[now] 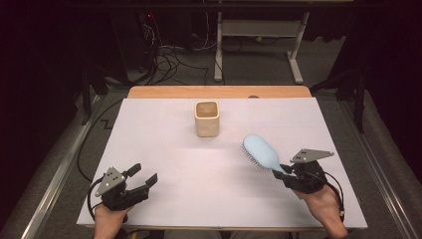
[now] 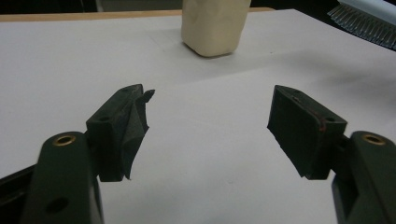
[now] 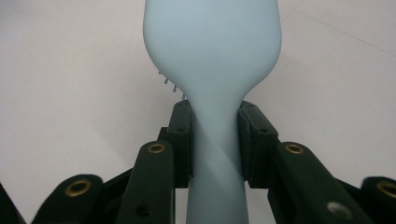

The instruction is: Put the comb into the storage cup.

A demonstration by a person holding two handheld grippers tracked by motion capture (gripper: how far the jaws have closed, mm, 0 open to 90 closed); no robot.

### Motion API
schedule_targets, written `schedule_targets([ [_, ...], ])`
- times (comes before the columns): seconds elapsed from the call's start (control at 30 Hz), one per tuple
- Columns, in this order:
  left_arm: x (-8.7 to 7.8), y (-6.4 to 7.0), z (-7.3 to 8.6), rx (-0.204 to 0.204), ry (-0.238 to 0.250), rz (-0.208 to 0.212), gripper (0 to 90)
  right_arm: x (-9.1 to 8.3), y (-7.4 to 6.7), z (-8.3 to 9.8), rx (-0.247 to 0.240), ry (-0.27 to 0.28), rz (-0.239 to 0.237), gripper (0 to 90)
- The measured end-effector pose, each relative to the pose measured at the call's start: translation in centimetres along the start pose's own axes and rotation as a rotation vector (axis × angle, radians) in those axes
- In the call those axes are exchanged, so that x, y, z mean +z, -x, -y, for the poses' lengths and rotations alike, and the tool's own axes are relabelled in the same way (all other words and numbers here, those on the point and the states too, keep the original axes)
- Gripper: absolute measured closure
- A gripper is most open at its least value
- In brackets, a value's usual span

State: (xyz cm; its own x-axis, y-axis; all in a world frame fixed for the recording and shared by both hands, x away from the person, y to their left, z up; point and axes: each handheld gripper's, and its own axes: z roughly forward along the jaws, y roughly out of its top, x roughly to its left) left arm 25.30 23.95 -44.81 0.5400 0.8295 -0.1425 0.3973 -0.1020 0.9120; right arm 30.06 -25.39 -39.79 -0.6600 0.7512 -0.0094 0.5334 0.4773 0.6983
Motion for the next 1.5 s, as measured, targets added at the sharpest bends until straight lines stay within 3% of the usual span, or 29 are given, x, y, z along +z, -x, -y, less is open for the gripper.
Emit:
schedule_targets([
  [0.73, 1.9, 2.3, -1.3, 0.005, -0.016, 0.092, 27.9, 0.4, -2.5, -1.5, -0.049, 0.054, -0.065, 70.5],
  [1.5, 4.2, 4.5, -2.0, 0.025, -0.033, 0.181, 27.6, 1.8, -4.1, -2.0, -0.085, 0.042, -0.101, 70.5],
])
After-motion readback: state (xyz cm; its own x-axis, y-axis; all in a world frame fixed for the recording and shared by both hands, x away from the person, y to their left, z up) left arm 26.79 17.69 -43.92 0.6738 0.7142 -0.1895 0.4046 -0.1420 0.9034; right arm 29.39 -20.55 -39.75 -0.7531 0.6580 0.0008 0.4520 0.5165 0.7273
